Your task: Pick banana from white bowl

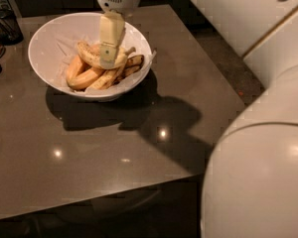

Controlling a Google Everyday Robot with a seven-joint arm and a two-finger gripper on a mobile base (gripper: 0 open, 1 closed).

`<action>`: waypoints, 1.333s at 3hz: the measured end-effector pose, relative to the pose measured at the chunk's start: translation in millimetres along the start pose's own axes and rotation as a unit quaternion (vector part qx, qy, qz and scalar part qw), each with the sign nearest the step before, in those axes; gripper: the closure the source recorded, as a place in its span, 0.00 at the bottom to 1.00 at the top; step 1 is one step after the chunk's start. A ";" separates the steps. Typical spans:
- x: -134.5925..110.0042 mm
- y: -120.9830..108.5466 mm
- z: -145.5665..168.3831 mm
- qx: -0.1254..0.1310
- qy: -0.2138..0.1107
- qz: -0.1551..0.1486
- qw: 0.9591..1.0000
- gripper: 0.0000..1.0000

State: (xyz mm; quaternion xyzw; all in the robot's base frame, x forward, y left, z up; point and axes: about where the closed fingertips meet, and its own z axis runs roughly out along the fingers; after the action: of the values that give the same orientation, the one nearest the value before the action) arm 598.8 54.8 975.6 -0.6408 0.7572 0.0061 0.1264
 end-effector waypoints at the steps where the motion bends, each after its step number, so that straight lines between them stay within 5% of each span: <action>1: -12.0 -1.9 18.9 -0.015 0.006 -0.001 1.000 0.00; 3: -13.4 -3.0 44.2 -0.040 0.009 0.008 0.999 0.00; 4: -12.7 -1.8 52.5 -0.047 0.014 0.009 0.999 0.19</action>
Offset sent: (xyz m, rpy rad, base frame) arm -0.0083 0.0003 -0.0441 -0.0873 0.1826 -0.0050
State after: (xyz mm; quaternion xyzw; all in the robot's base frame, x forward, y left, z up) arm 612.1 75.8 927.5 -0.6392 0.7635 0.0340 0.0857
